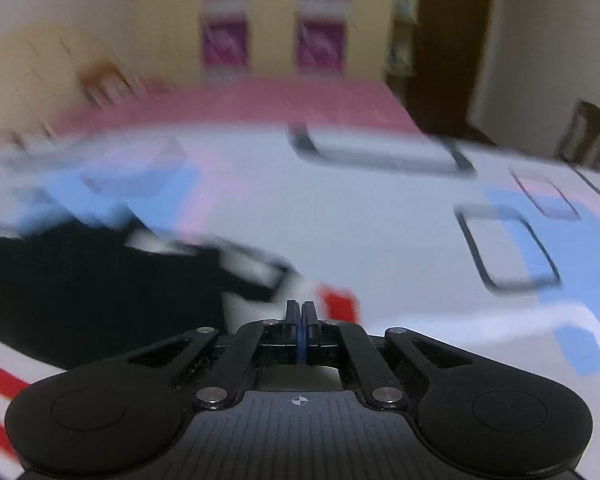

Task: Fold small clothes
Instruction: 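Fold the hem over toward the collar with both grippers and release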

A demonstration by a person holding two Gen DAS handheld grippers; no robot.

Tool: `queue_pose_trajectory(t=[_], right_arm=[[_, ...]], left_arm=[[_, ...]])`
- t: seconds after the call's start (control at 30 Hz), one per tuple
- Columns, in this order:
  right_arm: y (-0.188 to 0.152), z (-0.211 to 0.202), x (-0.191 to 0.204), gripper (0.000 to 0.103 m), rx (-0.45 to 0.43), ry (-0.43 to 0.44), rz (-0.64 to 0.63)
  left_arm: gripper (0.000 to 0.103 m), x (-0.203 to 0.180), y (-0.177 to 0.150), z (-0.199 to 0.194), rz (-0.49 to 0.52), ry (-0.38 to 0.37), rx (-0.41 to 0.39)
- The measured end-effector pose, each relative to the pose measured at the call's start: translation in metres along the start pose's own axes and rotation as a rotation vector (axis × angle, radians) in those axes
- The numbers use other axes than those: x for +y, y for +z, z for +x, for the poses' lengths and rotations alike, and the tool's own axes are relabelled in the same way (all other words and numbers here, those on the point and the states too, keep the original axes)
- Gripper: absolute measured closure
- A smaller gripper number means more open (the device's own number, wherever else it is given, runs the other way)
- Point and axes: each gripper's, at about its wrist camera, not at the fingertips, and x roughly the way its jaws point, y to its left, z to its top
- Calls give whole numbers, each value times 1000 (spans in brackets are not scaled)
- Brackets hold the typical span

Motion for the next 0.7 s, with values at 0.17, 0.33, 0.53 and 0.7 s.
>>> queue_pose_trajectory(t=[0.17,0.33,0.53,0.7], right_arm=[[-4,-14,-9,102,-75,-1,62],[3,-47,14,20,-201,88,46],[5,-35,95,66,-60,330,-147],[-9,-19,121,66,-29,325,-269]], left_arm=[[80,-3,2,-5,43,8,6],[37,-15,4,-37,15,-9,-108],[42,-90,0,-30,182,-205,-27],[26,-95,-12,-8,221,-146,11]])
